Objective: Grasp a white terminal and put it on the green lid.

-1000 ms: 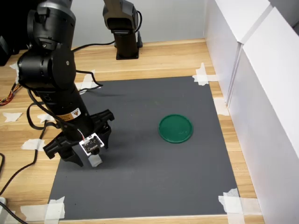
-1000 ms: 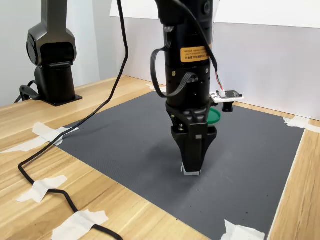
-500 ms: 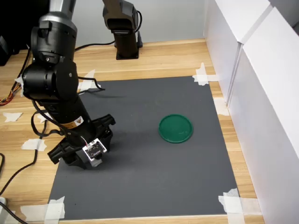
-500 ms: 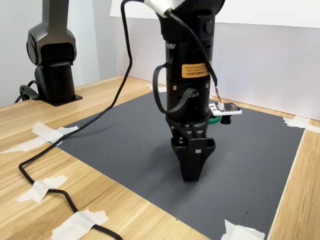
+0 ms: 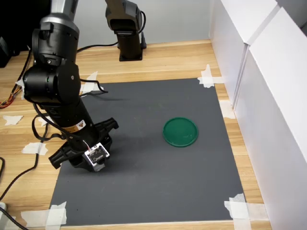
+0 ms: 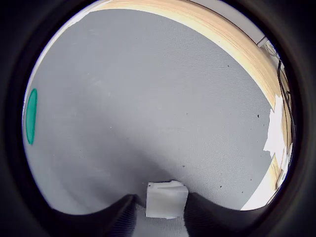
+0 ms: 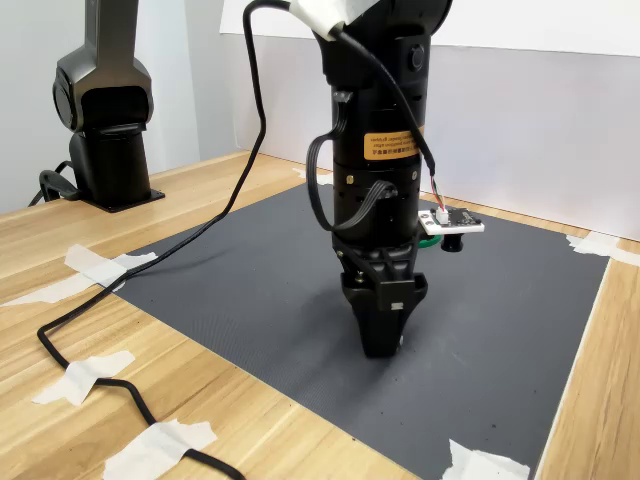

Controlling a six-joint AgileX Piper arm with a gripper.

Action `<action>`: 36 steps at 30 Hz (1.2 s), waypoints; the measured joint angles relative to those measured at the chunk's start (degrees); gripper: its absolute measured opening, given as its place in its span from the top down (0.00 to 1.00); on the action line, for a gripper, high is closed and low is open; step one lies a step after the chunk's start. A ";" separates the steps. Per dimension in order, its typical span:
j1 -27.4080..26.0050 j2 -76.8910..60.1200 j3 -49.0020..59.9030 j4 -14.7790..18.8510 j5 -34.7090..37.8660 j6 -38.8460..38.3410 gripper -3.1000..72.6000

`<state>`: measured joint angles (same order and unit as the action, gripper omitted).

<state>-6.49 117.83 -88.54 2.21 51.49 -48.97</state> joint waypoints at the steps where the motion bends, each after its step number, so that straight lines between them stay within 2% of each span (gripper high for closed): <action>1: 0.00 0.00 0.00 0.00 0.00 0.34 0.53; 3: 0.00 0.00 0.00 0.00 0.00 1.04 0.61; 11: 0.00 -0.93 0.00 -0.06 1.19 1.92 0.61; 20: 0.91 -10.64 0.00 -0.87 4.40 5.49 0.61; 23: 3.51 -13.41 0.00 -2.21 7.40 6.51 0.61; 29: 11.99 -16.88 0.00 -2.21 12.51 8.79 0.61; 36: 21.62 -18.05 0.00 -2.21 15.04 11.44 0.61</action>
<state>15.12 99.78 -88.54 0.00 66.52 -37.53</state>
